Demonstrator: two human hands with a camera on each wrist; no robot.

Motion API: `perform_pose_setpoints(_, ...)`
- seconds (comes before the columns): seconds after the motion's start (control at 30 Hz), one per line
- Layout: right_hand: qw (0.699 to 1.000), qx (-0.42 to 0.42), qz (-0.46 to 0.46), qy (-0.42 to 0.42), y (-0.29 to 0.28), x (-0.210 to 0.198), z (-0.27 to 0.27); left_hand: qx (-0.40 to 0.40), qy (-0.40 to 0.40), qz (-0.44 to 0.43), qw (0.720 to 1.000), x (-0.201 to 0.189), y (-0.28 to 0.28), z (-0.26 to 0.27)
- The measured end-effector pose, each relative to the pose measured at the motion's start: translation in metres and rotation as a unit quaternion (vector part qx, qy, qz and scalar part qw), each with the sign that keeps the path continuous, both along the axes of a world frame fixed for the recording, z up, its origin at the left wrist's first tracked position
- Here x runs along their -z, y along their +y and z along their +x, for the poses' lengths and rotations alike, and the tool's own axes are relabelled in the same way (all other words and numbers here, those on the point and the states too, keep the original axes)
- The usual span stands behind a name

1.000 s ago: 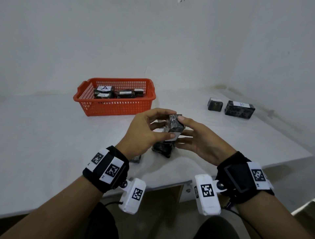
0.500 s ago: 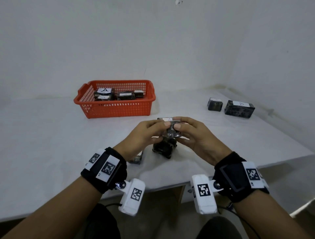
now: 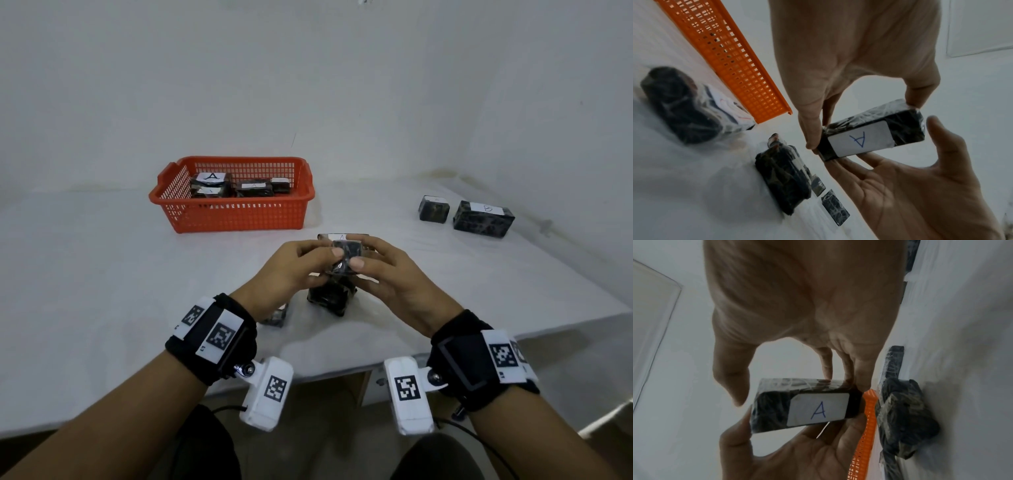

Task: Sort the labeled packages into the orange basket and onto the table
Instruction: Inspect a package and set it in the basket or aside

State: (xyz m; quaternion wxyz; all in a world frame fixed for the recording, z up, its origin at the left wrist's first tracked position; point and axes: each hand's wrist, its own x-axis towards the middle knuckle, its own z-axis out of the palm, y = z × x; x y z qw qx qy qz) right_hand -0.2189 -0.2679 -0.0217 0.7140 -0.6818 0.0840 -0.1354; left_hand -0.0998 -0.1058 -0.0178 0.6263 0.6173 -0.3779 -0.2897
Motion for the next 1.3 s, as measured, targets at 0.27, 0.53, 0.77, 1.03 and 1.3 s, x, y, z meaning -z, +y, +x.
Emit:
perform_pose_setpoints(0.27,1.0,0.002,-0.018,-0.017,-0.0044,0.0007,0.0012,0.046,0.017,0.012,0.999,-0.0028,0.0072,0.0031)
perform_pose_setpoints(0.53,1.0,0.009,0.017,-0.013,-0.0022,-0.0016,0.001,0.033,0.026,0.006,0.999,-0.0003,0.0067,-0.0012)
perform_pose_setpoints(0.77,1.0,0.012,-0.006,-0.015,-0.0008,0.0004,0.0005,0.029,0.035,-0.004,0.999,-0.0009,0.004,0.0004)
perform_pose_setpoints(1.03,1.0,0.014,0.018,-0.016,-0.0023,-0.0013,0.0037,0.026,0.053,0.001,0.998,-0.0032,0.0033,0.0039)
perform_pose_setpoints(1.3,1.0,-0.007,0.009,-0.01,-0.001,0.0006,0.0029,0.021,0.051,0.014,0.998,-0.0023,0.0033,0.0027)
